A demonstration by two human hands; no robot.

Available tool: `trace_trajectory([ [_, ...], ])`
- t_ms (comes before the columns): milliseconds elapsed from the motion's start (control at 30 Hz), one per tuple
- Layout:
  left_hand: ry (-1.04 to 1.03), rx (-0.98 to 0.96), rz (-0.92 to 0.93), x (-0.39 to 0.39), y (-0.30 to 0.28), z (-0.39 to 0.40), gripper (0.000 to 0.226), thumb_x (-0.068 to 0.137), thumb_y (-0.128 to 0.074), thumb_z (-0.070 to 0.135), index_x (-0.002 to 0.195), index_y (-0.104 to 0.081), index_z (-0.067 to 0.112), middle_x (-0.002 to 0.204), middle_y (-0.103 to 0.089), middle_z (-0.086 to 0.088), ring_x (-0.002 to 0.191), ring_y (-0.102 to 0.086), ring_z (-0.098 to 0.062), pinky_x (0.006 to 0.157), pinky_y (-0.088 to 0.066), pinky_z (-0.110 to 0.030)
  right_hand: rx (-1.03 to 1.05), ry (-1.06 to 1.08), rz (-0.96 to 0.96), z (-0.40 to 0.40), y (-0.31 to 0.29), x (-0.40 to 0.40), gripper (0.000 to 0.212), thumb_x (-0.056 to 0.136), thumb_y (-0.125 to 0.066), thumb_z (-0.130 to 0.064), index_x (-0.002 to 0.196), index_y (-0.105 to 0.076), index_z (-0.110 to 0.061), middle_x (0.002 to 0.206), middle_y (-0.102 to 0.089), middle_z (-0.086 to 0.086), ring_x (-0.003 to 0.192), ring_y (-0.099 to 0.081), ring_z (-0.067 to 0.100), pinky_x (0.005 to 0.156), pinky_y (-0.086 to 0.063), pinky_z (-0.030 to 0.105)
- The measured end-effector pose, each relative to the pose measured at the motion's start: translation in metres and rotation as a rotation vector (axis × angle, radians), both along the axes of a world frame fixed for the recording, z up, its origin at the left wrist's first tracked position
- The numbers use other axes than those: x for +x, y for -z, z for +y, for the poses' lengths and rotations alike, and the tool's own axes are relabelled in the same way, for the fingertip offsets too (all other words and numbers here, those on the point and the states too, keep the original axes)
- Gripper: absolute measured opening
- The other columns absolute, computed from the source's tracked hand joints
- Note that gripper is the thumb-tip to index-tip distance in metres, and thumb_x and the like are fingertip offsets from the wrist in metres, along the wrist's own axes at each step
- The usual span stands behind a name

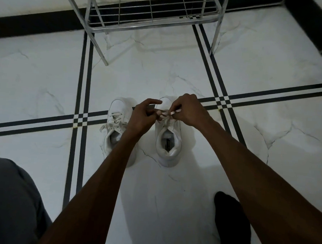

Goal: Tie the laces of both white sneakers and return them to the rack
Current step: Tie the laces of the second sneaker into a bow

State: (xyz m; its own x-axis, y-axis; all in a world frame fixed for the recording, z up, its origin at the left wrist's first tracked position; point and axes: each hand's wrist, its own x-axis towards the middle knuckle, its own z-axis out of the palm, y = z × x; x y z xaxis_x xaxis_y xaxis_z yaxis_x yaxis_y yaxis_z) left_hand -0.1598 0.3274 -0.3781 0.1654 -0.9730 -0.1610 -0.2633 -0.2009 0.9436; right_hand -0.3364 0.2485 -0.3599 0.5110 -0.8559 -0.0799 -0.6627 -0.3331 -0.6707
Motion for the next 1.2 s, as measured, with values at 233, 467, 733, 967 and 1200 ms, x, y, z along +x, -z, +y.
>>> trace_trajectory([
  [233, 0.023, -0.006, -0.02, -0.004, -0.002, 0.0, 0.039, 0.099, -0.052, 0.001, 0.133, -0.064, 0.015, 0.124, -0.075, -0.003, 0.101, -0.074, -0.012, 0.09, -0.059, -0.031, -0.102, 0.189, -0.197, 0.011, 0.012, 0.008, 0.004, 0.074, -0.08, -0.008, 0.078, -0.079, -0.009, 0.081, -0.078, 0.003, 0.071, -0.066, 0.006, 0.067, -0.053, 0.012],
  [467, 0.059, -0.007, -0.139, -0.01, -0.006, -0.005, 0.029, 0.098, -0.063, 0.006, 0.124, -0.073, 0.012, 0.116, -0.077, -0.003, 0.105, -0.073, -0.015, 0.087, -0.06, -0.028, 0.19, 0.285, -0.369, 0.01, 0.01, 0.007, 0.017, 0.072, -0.086, -0.015, 0.084, -0.079, -0.005, 0.086, -0.079, 0.007, 0.077, -0.076, 0.022, 0.074, -0.065, 0.042],
  [733, 0.012, 0.027, -0.703, 0.008, -0.012, 0.008, 0.023, 0.089, -0.069, 0.015, 0.104, -0.082, 0.026, 0.099, -0.081, -0.003, 0.107, -0.068, -0.025, 0.098, -0.051, -0.047, 0.593, 0.549, -0.401, 0.015, 0.006, -0.034, 0.015, 0.078, -0.086, -0.016, 0.077, -0.071, -0.012, 0.093, -0.078, 0.011, 0.085, -0.075, 0.018, 0.066, -0.057, 0.027],
  [967, 0.036, 0.179, -1.03, 0.017, -0.005, 0.043, 0.023, 0.087, -0.069, 0.016, 0.103, -0.079, 0.028, 0.094, -0.074, -0.005, 0.118, -0.05, -0.031, 0.106, -0.028, -0.056, 0.749, 0.76, -0.192, 0.02, 0.033, -0.071, 0.016, 0.084, -0.075, -0.02, 0.071, -0.069, -0.012, 0.109, -0.077, 0.017, 0.087, -0.056, 0.018, 0.059, -0.036, 0.023],
  [1200, 0.008, 0.14, -1.183, 0.016, 0.0, 0.051, 0.015, 0.08, -0.075, 0.015, 0.093, -0.082, 0.02, 0.075, -0.072, -0.005, 0.105, -0.054, -0.032, 0.099, -0.031, -0.057, 0.674, 0.824, -0.059, 0.014, 0.035, -0.068, 0.028, 0.077, -0.077, -0.025, 0.09, -0.078, 0.0, 0.08, -0.072, 0.008, 0.072, -0.057, 0.016, 0.074, -0.049, 0.028],
])
